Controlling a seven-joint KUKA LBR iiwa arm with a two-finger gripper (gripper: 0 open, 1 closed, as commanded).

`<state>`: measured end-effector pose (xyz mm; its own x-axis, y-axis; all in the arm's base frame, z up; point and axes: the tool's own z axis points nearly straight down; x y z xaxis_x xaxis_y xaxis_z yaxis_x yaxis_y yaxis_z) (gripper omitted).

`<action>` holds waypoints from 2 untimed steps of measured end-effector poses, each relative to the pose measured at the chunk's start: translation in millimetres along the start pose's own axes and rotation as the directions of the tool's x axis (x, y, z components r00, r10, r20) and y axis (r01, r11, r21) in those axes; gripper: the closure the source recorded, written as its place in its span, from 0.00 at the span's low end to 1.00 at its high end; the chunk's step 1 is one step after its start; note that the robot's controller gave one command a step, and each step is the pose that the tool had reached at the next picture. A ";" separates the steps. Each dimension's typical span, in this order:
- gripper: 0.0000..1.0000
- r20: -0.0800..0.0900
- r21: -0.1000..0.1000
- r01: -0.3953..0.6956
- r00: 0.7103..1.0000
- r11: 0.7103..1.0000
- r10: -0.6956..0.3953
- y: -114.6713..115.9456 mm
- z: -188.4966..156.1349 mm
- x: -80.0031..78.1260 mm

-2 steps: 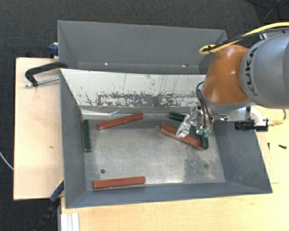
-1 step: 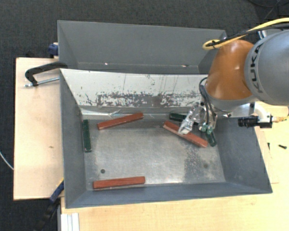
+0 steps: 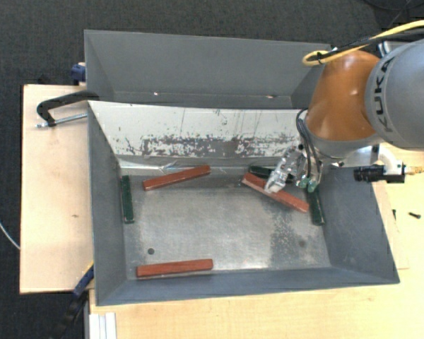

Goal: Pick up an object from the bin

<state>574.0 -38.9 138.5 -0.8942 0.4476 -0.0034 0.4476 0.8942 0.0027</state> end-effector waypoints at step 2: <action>1.00 0.003 -0.001 0.001 1.000 1.000 -0.001 0.7 -25.2 -0.8</action>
Offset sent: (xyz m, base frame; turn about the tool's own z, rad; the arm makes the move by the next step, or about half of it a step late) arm -0.0001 -0.0001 0.0542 0.0000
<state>574.9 -38.7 163.7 -0.8946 0.4469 -0.0061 0.4468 0.8946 0.0034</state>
